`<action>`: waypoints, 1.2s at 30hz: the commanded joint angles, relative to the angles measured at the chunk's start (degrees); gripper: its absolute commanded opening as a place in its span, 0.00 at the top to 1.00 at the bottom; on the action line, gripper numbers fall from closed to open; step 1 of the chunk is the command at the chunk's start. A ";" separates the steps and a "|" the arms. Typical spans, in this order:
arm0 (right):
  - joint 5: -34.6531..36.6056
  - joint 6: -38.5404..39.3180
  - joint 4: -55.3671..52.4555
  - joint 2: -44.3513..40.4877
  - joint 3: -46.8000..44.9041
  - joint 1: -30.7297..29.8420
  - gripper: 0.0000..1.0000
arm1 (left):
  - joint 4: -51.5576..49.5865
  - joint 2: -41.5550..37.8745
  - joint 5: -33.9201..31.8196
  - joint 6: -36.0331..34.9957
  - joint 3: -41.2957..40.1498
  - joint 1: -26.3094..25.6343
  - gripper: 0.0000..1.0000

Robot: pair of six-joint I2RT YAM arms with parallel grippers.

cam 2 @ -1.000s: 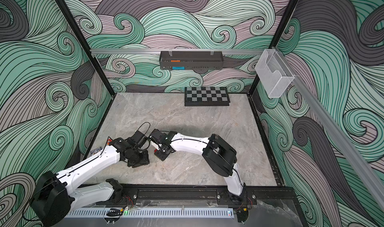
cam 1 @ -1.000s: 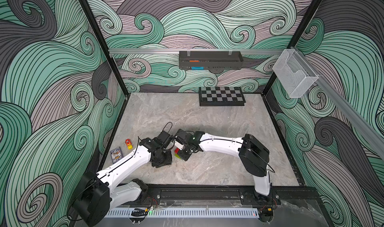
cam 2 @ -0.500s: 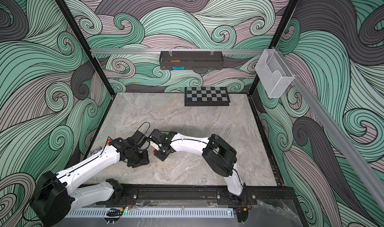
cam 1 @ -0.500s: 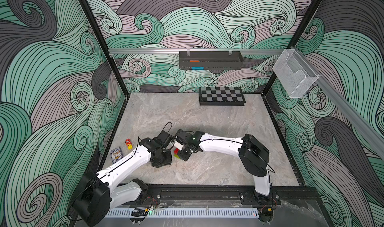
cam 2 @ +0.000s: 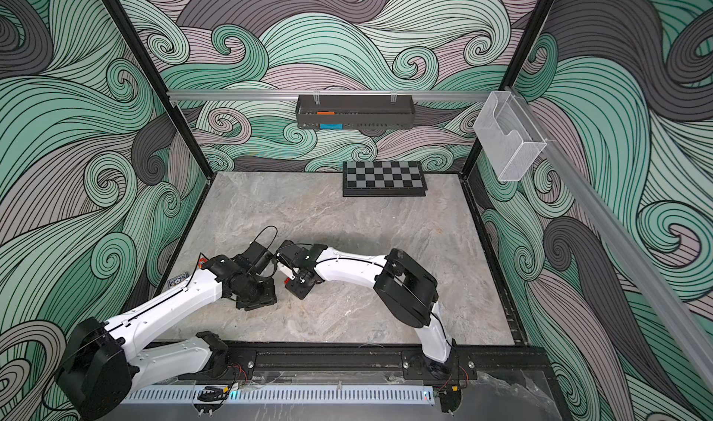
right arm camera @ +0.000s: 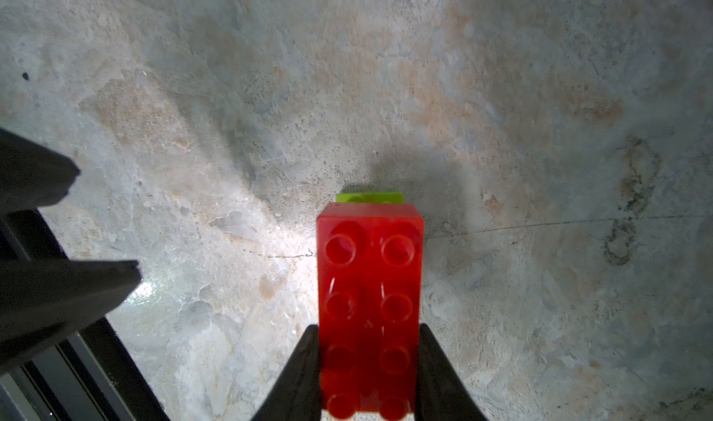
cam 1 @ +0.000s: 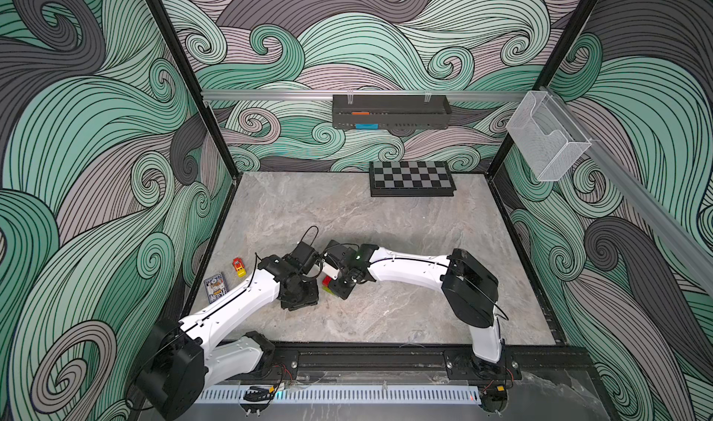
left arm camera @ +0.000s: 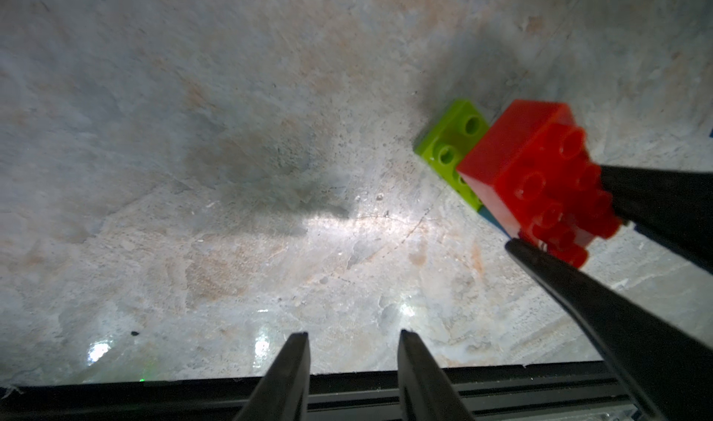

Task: Assemble the number 5 with lego
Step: Assemble the lego brick with the lego brick.

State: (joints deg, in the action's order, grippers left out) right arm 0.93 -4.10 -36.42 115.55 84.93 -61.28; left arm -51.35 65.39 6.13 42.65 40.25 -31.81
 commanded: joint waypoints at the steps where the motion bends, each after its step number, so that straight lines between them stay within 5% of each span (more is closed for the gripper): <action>1: -0.30 -0.33 -5.50 6.11 -1.02 -1.35 0.76 | -0.23 -0.27 -0.65 0.24 0.71 -0.36 0.58; 15: -0.18 1.69 -5.15 7.09 -2.31 -1.36 0.80 | -0.16 0.01 -0.86 0.24 0.72 -0.36 0.58; 36: 2.16 -6.03 -4.53 7.68 -3.85 -1.32 0.86 | -0.27 0.01 -1.21 0.32 0.71 -0.28 0.58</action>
State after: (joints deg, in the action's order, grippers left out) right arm 1.56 -8.21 -37.21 116.86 85.91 -61.34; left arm -51.29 65.34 5.69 42.68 40.25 -31.09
